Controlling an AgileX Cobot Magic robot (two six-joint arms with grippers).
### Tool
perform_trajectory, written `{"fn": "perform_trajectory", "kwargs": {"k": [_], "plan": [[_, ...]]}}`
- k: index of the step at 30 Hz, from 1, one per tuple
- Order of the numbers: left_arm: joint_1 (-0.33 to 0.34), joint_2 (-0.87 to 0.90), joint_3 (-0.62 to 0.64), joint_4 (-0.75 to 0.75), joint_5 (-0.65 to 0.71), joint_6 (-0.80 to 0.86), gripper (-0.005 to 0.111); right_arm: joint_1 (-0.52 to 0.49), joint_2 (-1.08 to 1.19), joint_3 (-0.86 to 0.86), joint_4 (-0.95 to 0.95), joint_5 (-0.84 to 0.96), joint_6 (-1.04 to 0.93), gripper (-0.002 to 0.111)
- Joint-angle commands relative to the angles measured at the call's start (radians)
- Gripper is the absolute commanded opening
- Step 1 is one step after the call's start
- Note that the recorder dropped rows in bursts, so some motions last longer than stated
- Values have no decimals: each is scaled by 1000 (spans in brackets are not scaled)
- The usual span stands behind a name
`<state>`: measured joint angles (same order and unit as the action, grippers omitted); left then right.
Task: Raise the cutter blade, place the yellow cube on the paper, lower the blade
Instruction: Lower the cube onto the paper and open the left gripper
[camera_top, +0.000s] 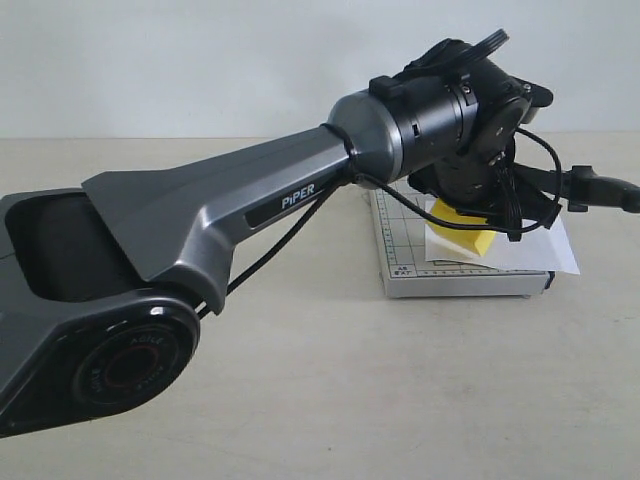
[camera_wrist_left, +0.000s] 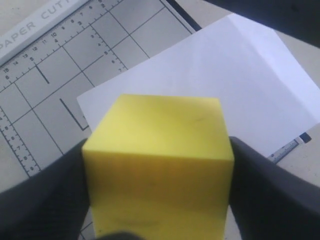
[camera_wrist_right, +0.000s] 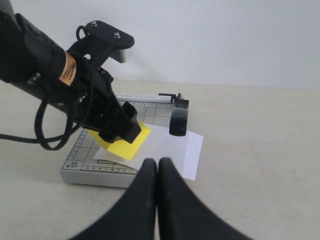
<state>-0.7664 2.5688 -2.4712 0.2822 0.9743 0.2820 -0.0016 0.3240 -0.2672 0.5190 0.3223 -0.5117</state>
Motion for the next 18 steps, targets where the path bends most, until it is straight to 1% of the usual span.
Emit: {"fn": "perform_trajectory", "kwargs": {"k": [1, 4, 18], "plan": [[2, 3, -8, 3, -10, 3, 4, -4, -4, 4, -1, -11, -3, 0], [2, 3, -8, 3, -29, 3, 4, -4, -4, 4, -1, -11, -3, 0], [2, 3, -8, 2, -36, 3, 4, -4, -4, 4, -1, -11, -3, 0]]}}
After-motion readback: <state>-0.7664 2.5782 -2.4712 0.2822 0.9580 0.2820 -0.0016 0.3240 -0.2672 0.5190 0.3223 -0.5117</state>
